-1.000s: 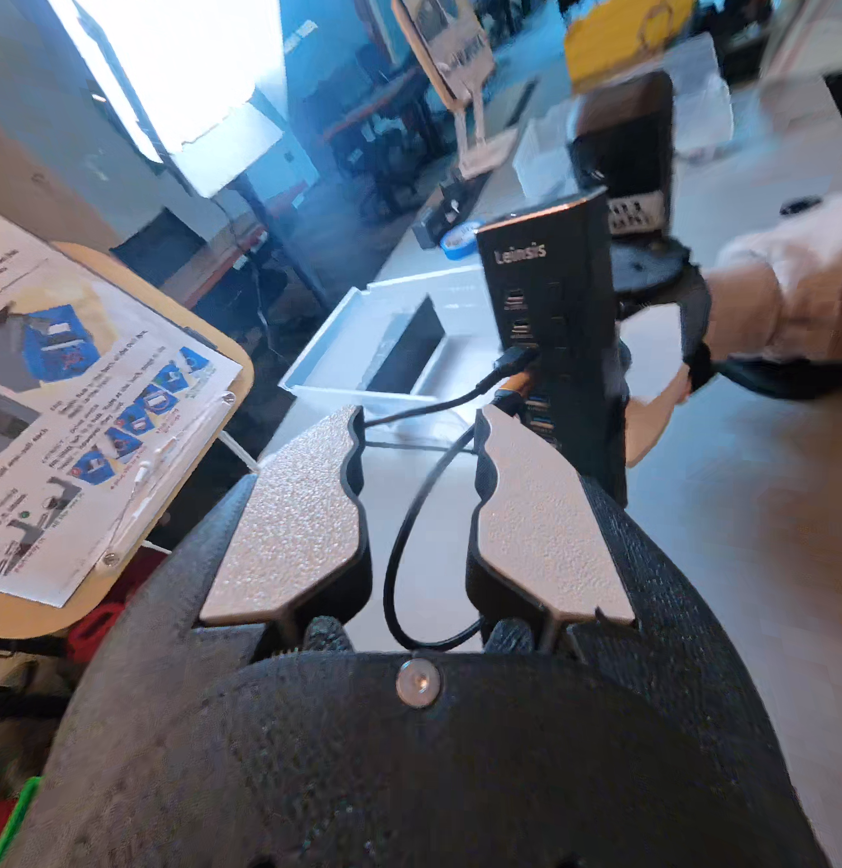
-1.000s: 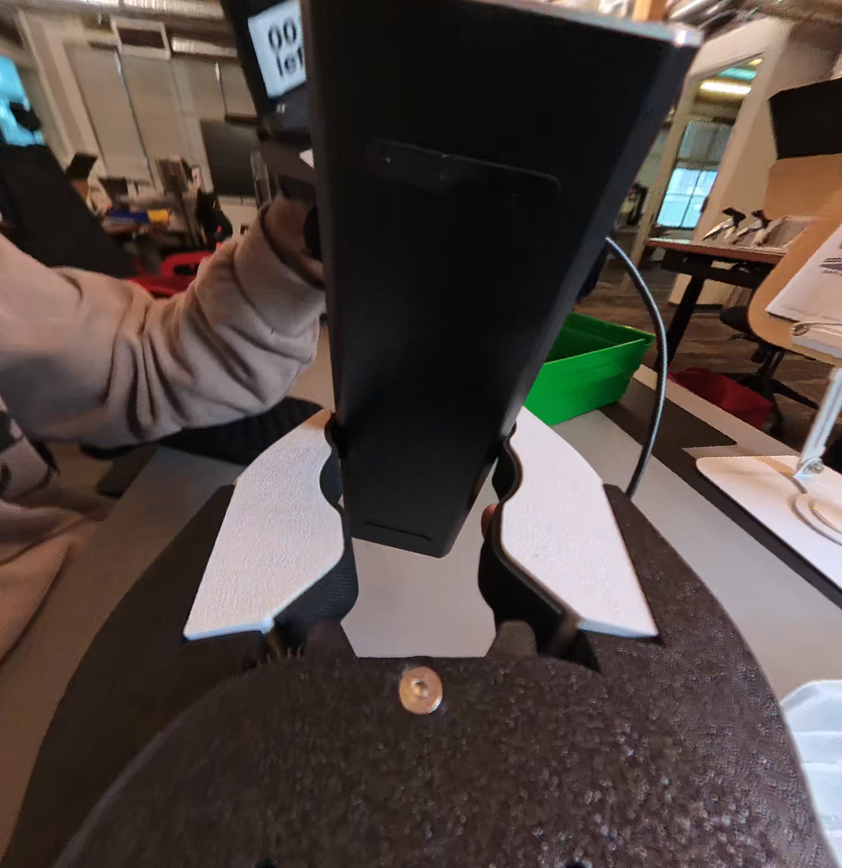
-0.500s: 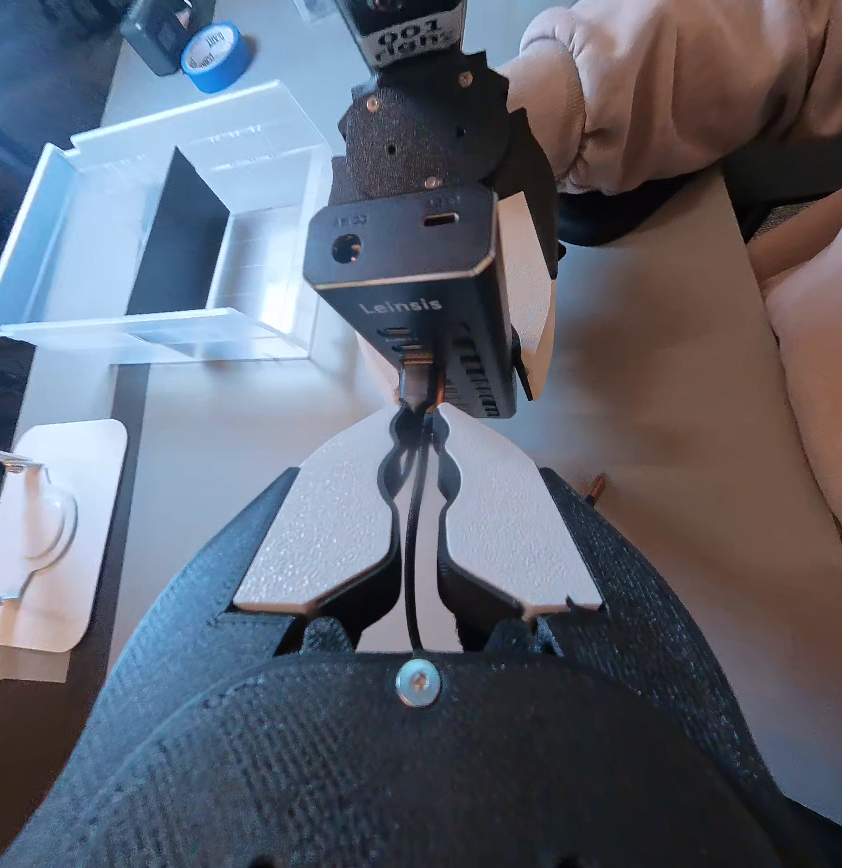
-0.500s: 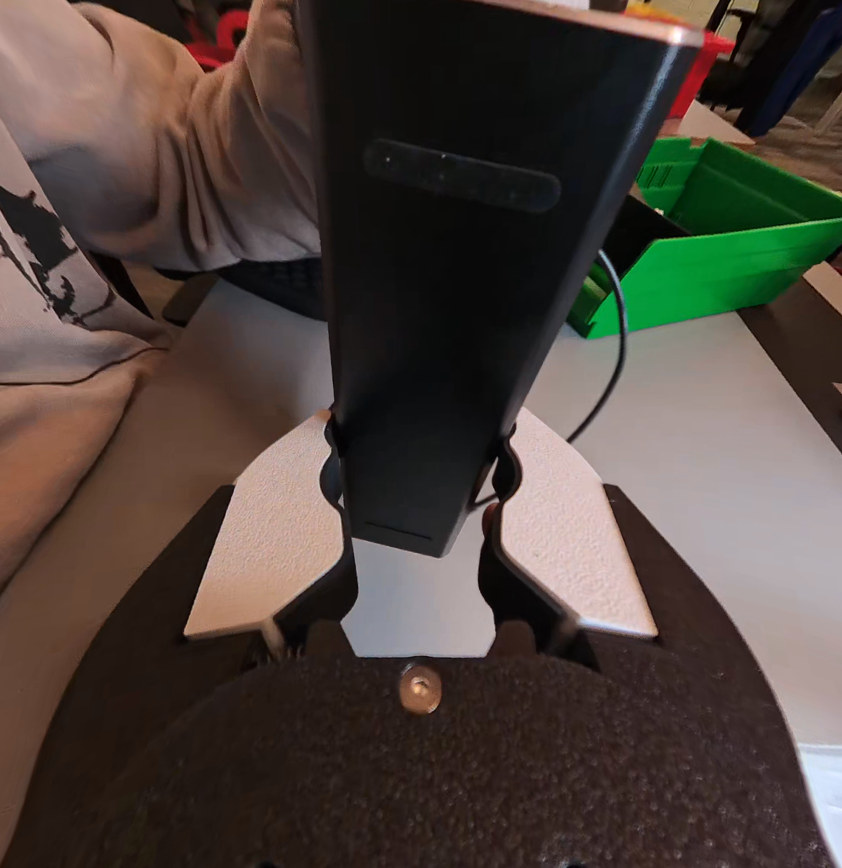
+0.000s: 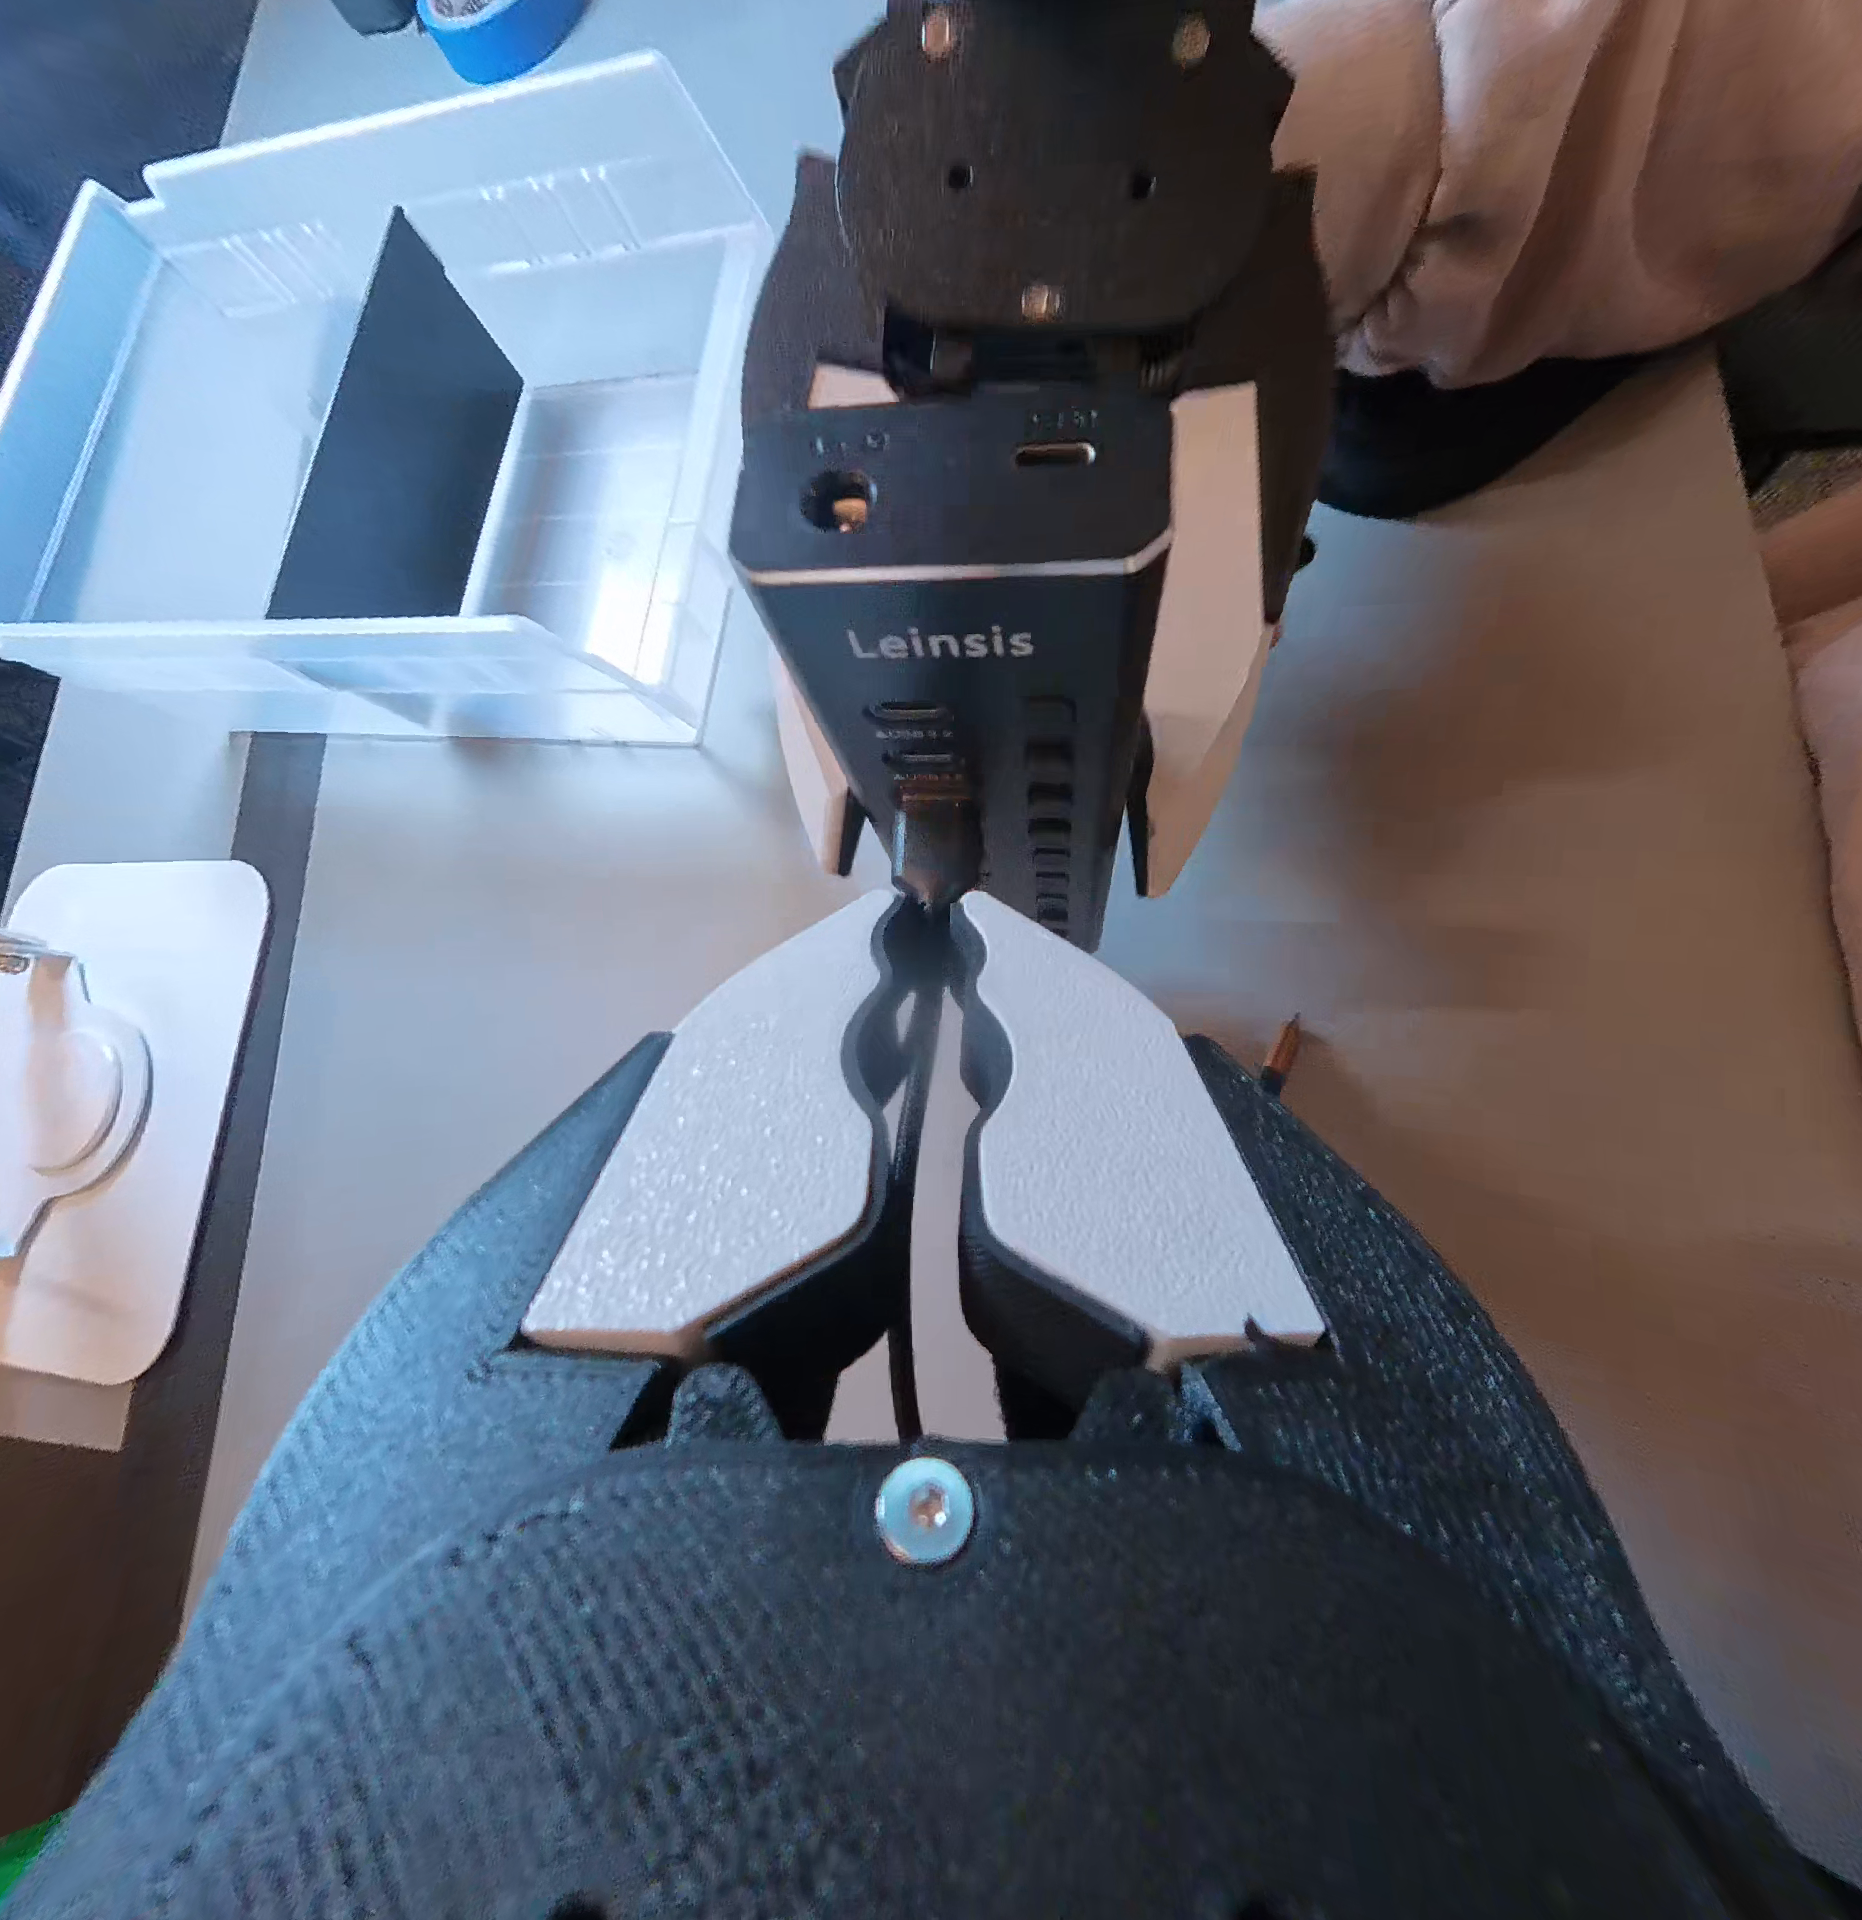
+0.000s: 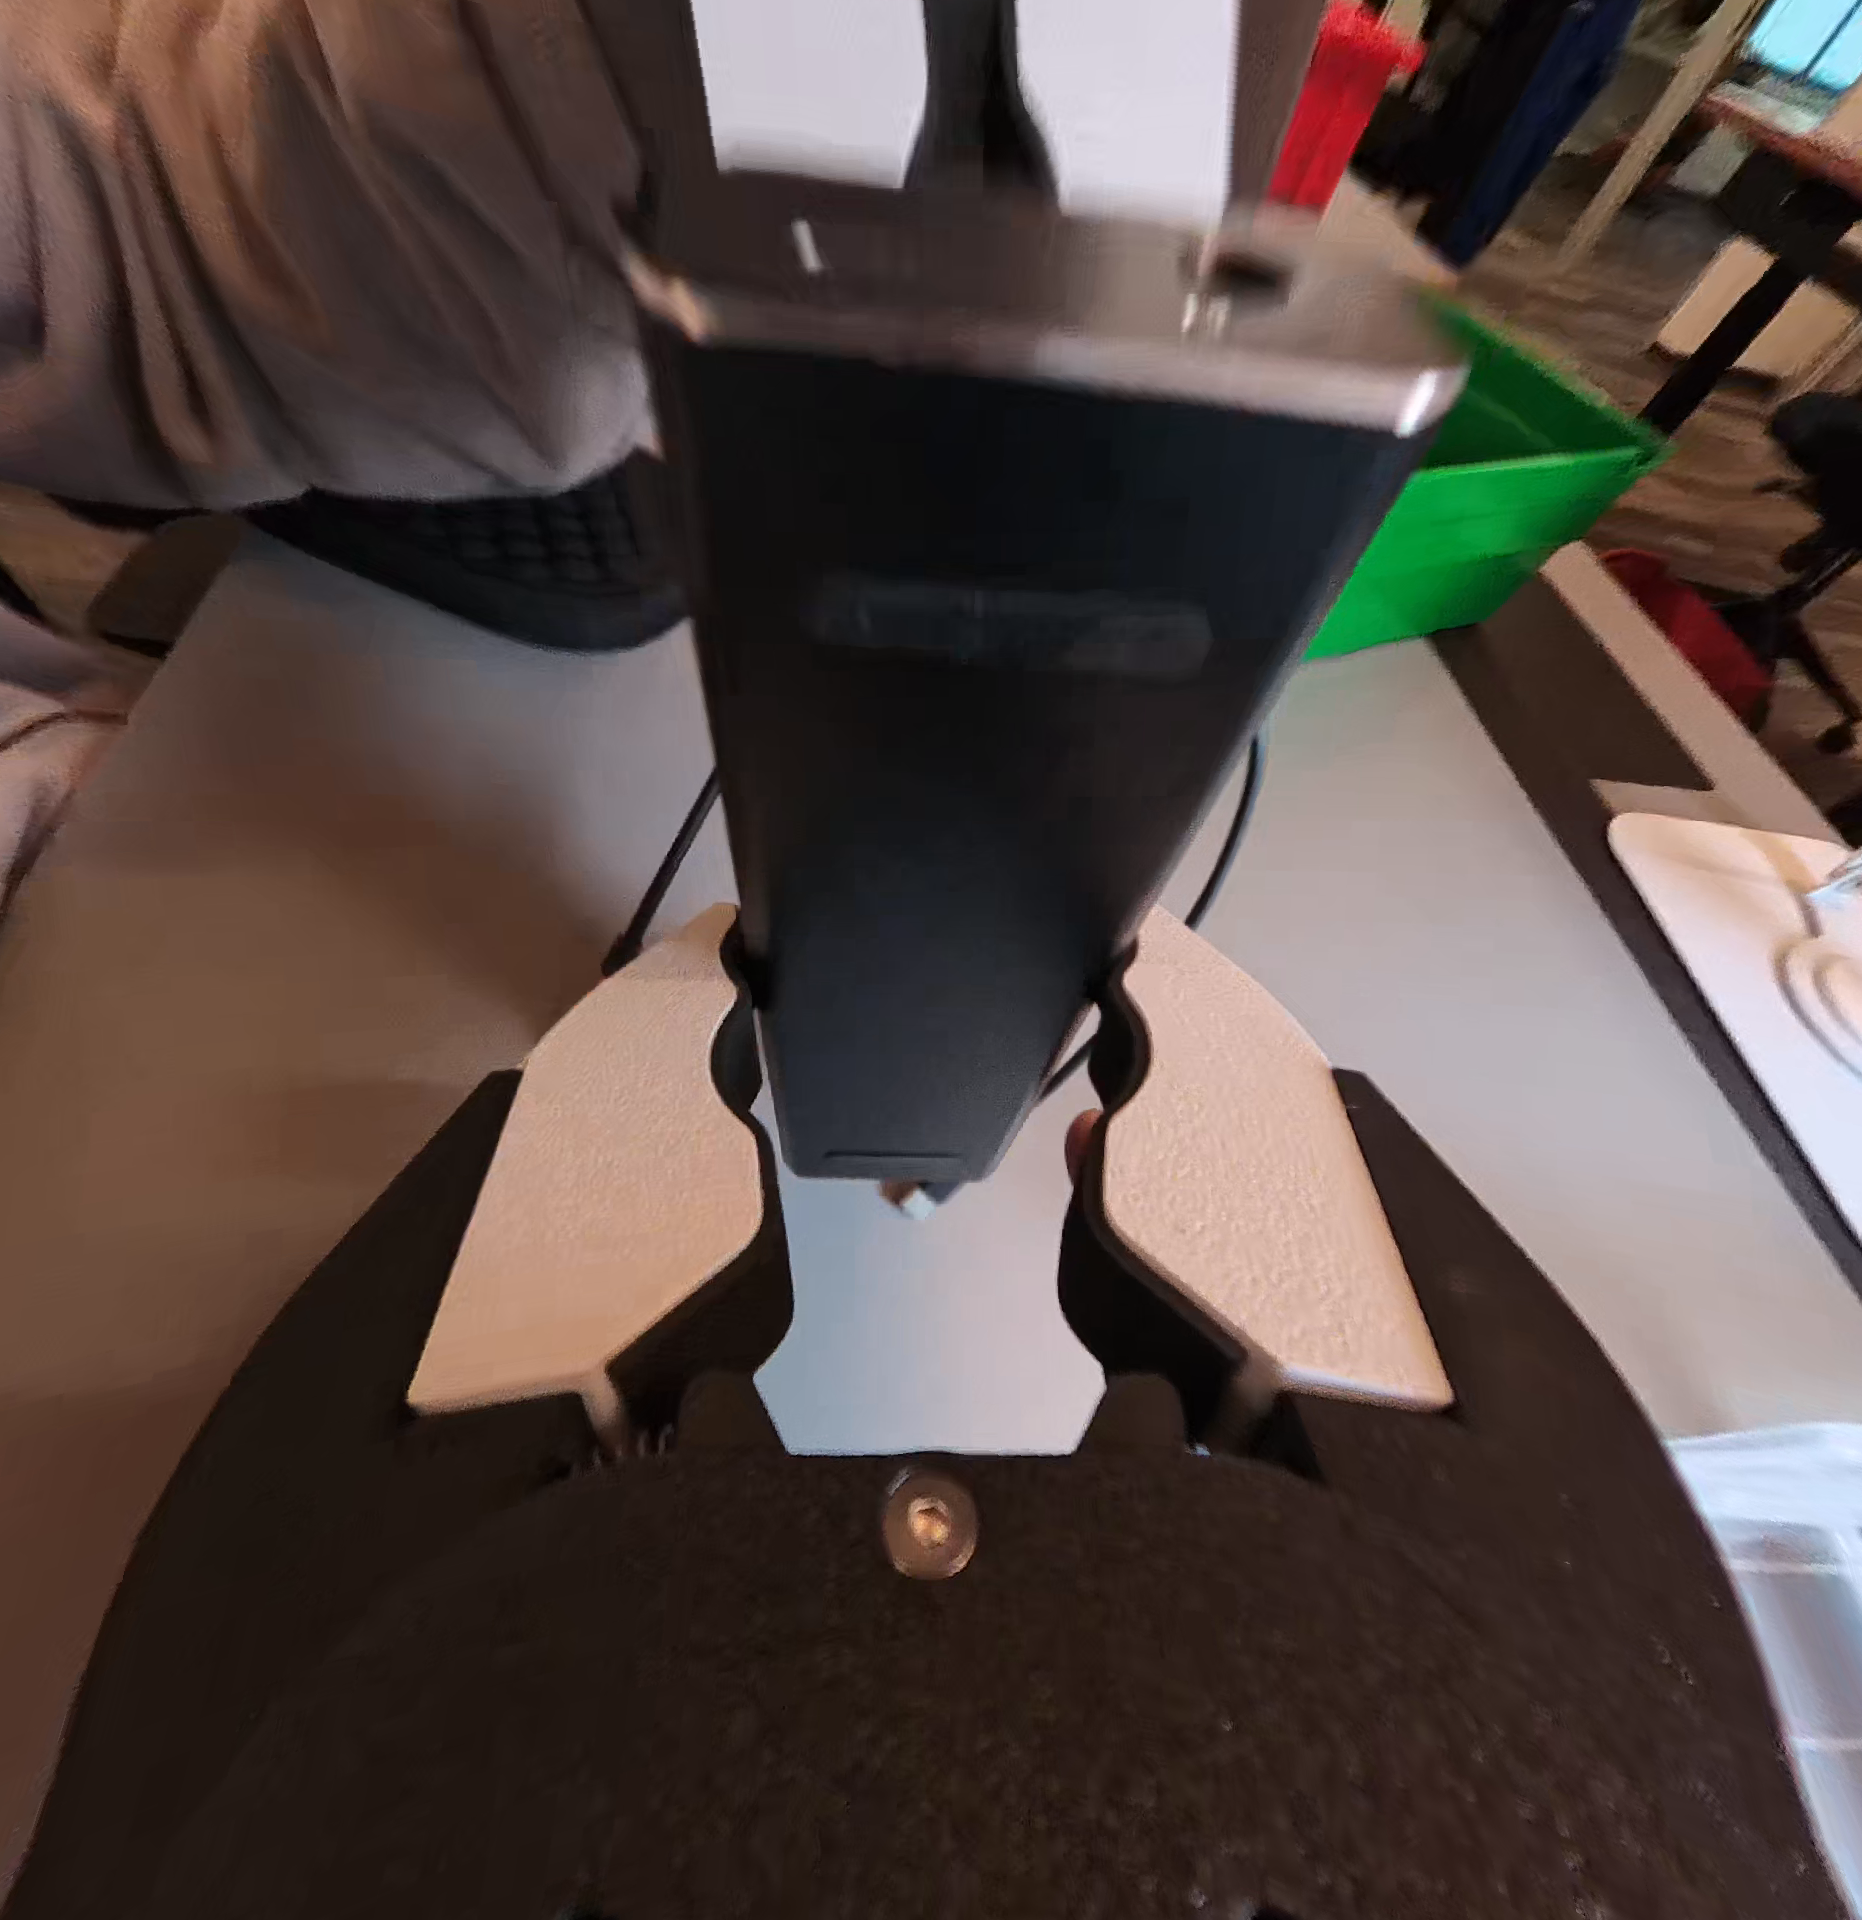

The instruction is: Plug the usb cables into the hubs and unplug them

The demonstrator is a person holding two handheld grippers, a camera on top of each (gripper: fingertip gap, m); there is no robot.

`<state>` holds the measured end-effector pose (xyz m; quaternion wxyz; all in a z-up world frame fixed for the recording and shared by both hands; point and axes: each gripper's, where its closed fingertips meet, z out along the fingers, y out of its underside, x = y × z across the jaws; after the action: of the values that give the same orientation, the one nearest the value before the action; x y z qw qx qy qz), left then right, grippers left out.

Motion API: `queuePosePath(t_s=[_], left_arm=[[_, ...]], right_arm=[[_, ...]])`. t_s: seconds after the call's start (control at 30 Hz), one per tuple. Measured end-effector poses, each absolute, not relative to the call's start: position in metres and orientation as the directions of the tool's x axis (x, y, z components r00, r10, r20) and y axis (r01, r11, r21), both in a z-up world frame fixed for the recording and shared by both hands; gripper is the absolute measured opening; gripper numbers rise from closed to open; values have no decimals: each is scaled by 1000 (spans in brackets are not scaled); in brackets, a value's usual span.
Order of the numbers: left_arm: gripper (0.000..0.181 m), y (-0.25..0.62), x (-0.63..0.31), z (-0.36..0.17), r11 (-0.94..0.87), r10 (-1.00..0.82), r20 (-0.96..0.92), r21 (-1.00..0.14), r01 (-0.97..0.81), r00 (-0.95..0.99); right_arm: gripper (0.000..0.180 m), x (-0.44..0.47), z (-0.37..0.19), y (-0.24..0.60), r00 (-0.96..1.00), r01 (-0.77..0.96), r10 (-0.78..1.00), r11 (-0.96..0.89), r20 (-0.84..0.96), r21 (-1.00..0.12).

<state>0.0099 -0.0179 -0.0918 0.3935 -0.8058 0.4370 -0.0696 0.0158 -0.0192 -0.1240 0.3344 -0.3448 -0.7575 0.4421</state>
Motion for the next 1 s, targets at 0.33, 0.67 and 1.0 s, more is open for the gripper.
queuePosePath(t_s=[0.33,0.67,1.0], left_arm=[[7,-21,17,-88,-264,-792,-196,-743,-615,578],[30,-37,7,-77,-258,-787,-226,-724,-640,574],[15,-35,21,-100,-261,-817,-257,-632,-729,516]], right_arm=[[71,14,-107,-25,-491,136,826,386,276,-913],[67,20,-107,-29,-485,145,793,490,370,-860],[67,17,-117,-37,-497,160,754,567,431,-808]])
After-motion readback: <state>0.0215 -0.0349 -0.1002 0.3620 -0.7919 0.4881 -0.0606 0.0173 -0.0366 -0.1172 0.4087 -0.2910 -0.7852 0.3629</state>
